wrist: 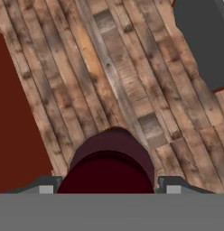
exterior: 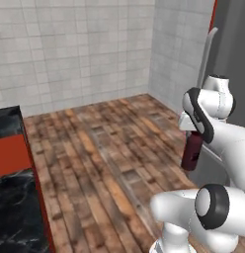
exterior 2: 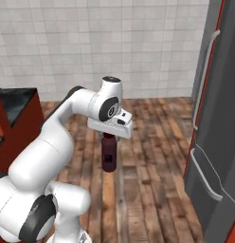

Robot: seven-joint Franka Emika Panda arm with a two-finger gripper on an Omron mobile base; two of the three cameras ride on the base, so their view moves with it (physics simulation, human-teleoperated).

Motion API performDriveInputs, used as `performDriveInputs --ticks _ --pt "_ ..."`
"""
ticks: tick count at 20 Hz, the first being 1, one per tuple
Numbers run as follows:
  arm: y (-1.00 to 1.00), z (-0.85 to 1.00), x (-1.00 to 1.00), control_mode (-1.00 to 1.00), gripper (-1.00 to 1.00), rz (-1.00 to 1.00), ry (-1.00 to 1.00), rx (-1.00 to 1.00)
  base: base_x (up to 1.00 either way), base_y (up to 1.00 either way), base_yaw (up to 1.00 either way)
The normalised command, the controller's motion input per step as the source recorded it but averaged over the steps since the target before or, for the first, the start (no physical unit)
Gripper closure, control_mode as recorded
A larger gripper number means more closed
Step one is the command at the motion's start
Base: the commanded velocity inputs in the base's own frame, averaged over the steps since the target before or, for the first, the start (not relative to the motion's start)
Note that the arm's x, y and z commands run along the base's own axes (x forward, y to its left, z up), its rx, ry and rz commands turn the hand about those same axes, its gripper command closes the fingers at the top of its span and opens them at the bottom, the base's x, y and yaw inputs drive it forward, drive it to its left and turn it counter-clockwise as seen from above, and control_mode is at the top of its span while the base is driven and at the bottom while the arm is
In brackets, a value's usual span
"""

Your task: There is a wine glass and glass cup on the dining counter. Place the wine bottle next to the wine glass and the juice bottle next to the glass cup.

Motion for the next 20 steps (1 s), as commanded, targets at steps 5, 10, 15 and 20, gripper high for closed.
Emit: performDriveInputs --ticks 5,10,15,20 --pt "0.0 0.0 0.0 1.0 1.0 0.0 0.0 0.0 0.93 -0.18 0.13" --pt "0.0 0.0 0.0 1.0 1.0 0.0 0.0 0.0 0.94 -0.11 0.13" --pt "0.0 0.0 0.0 1.0 1.0 0.0 0.0 0.0 0.94 -0.08 0.14" --pt "0.0 0.0 0.0 1.0 1.0 0.0 0.0 0.0 0.93 -0.1 0.19"
